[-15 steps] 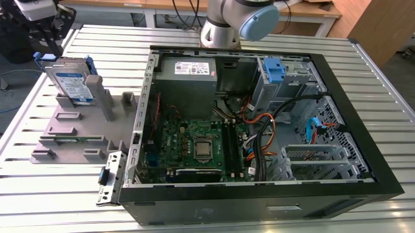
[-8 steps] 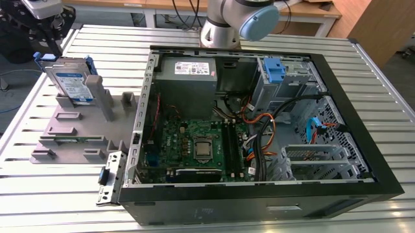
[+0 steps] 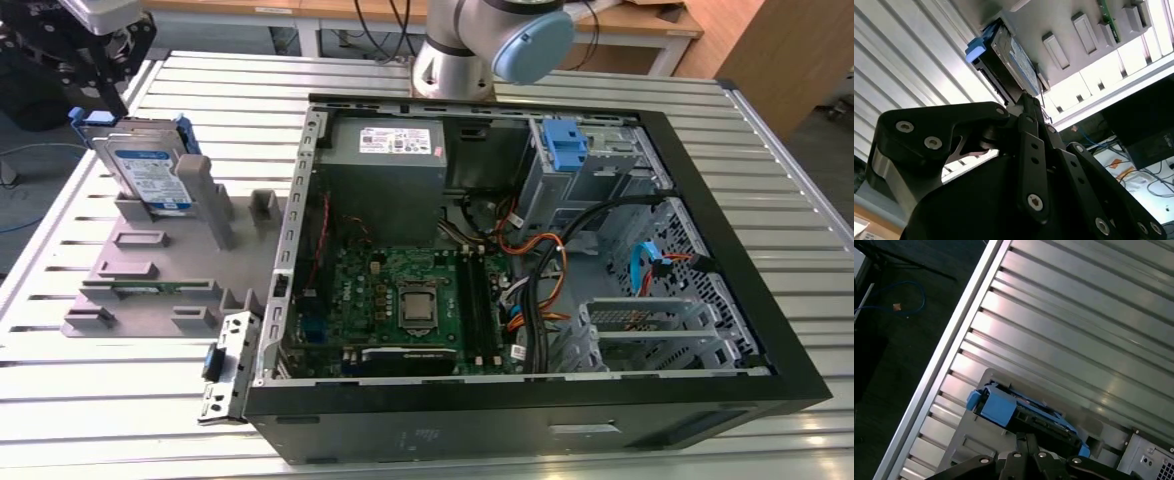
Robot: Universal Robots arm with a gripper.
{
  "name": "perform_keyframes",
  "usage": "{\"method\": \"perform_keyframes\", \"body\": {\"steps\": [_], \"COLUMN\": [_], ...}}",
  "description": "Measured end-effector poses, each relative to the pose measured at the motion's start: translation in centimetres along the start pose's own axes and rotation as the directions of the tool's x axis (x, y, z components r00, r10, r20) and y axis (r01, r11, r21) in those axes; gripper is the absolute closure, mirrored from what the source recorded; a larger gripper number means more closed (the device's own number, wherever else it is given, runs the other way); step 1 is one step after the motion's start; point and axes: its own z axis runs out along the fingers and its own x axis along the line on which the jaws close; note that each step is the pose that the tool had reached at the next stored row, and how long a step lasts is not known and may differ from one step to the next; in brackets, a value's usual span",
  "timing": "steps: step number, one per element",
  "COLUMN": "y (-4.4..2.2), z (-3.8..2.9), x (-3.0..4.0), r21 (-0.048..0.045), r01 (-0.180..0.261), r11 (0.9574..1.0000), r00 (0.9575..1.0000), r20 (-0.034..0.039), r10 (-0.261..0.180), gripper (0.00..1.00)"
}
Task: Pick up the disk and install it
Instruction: 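Pick up the disk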
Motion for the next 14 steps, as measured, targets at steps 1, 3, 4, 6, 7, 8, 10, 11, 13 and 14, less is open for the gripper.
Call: {"method": "perform_keyframes", "body": {"steps": [1, 3, 4, 6, 7, 8, 10, 11, 13, 14], "y": [0.0, 0.0, 0.0, 0.0, 0.0, 0.0, 0.0, 0.0, 0.0, 0.0], "z": [0.0, 0.01, 0.01, 0.01, 0.01, 0.02, 0.02, 0.02, 0.02, 0.03], "x": [0.0, 0.0, 0.0, 0.0, 0.0, 0.0, 0.0, 0.0, 0.0, 0.0], "r21": [0.0001, 0.0002, 0.0003, 0.0004, 0.0004, 0.0004, 0.0003, 0.0003, 0.0002, 0.0001], "r01": [0.02, 0.056, 0.084, 0.12, 0.14, 0.157, 0.193, 0.211, 0.246, 0.264], "r11": [0.9998, 0.9985, 0.9964, 0.9928, 0.9902, 0.9876, 0.9813, 0.9775, 0.9693, 0.9645], "r00": [0.9998, 0.9985, 0.9964, 0.9928, 0.9902, 0.9875, 0.9812, 0.9775, 0.9693, 0.9644], "r20": [-0.0008, -0.0023, -0.0036, -0.005, -0.0059, -0.0066, -0.0081, -0.009, -0.0105, -0.0112], "r10": [-0.02, -0.056, -0.084, -0.12, -0.14, -0.157, -0.193, -0.211, -0.246, -0.264], "gripper": [0.89, 0.89, 0.89, 0.89, 0.89, 0.89, 0.89, 0.89, 0.89, 0.89]}}
